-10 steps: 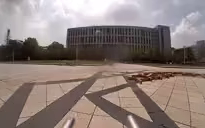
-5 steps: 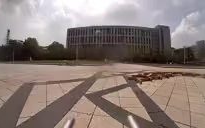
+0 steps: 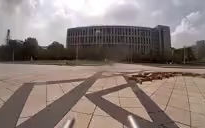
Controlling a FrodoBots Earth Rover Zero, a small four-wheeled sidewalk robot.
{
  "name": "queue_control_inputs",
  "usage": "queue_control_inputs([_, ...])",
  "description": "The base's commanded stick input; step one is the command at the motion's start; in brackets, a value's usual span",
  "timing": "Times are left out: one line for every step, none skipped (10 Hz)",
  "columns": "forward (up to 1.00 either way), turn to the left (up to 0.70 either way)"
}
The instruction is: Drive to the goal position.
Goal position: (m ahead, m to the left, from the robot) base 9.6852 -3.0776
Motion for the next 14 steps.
queue_control_inputs([0.05,0.00])
queue_control_inputs([0.05,0.00])
queue_control_inputs([0.05,0.00])
queue_control_inputs([0.05,0.00])
queue_control_inputs([0.05,0.00])
queue_control_inputs([0.05,0.00])
queue_control_inputs([0.05,0.00])
queue_control_inputs([0.05,0.00])
queue_control_inputs([0.05,0.00])
queue_control_inputs([0.05,0.00])
queue_control_inputs([0.05,0.00])
queue_control_inputs([0.05,0.00])
queue_control_inputs([0.05,0.00])
queue_control_inputs([0.05,0.00])
